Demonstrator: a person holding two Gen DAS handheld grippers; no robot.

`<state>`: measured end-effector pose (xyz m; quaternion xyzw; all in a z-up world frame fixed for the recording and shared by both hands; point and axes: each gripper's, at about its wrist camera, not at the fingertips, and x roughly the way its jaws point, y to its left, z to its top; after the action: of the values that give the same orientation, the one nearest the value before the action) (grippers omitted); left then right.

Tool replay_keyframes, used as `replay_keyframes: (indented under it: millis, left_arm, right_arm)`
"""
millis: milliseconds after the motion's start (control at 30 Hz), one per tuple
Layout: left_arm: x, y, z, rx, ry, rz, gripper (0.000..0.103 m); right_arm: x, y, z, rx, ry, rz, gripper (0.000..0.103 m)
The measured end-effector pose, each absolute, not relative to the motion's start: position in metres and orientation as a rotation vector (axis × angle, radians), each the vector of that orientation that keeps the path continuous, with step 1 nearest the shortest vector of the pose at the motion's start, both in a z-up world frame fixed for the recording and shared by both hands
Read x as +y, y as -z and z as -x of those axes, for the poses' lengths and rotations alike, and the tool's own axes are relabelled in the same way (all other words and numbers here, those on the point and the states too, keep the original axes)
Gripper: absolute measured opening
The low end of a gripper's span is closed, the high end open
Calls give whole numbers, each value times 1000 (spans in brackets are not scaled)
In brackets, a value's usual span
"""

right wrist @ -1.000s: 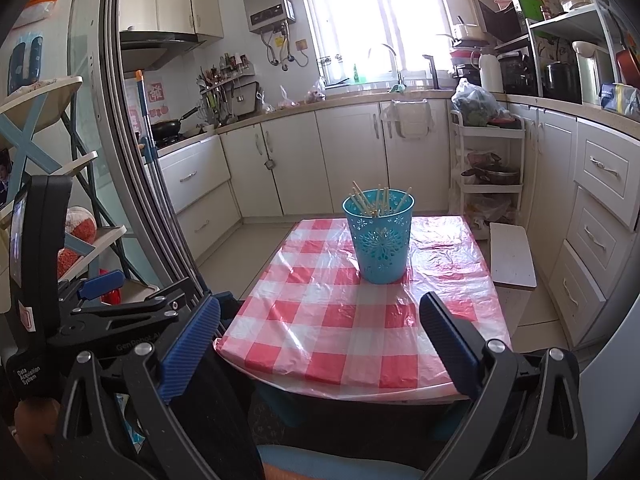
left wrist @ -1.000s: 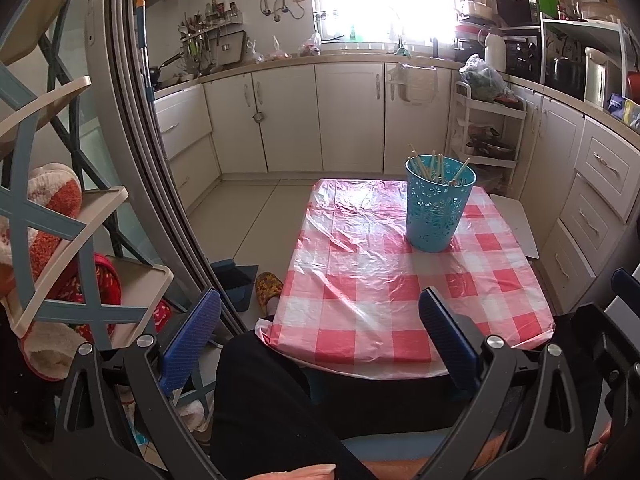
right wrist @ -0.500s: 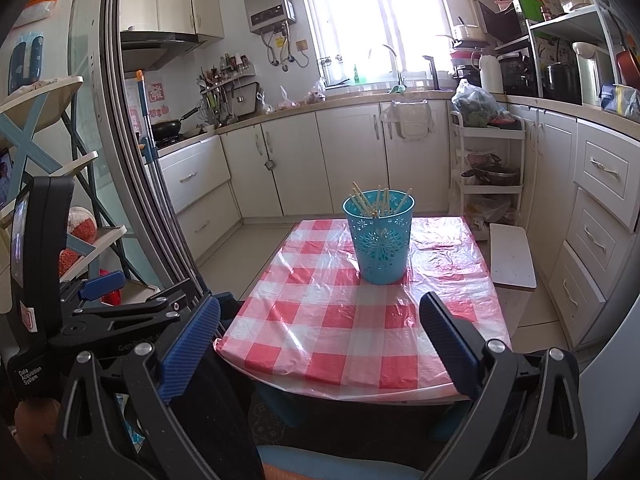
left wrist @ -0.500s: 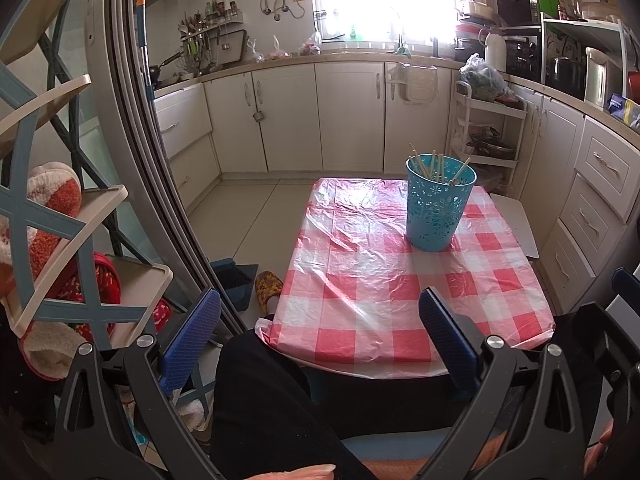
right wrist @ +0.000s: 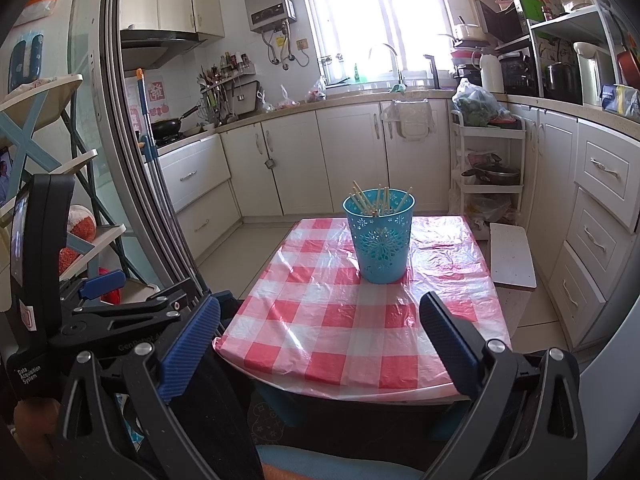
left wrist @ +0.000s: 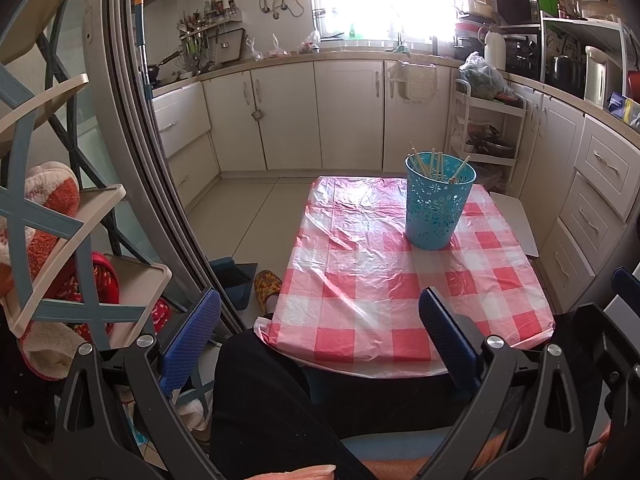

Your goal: Organize utensils

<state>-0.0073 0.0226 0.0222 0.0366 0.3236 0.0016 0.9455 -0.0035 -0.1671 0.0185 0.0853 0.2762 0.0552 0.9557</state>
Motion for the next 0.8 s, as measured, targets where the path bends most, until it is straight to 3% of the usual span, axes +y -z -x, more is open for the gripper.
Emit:
replay_keyframes:
  millis: [500, 800]
  left_arm:
    - [33, -4, -15, 722, 99, 60, 95]
    - [10, 10, -57, 725, 25, -69, 95]
  right_arm:
    - [-172, -13, -1, 575, -110, -177, 96]
    - [-200, 1, -21, 593, -33, -194, 96]
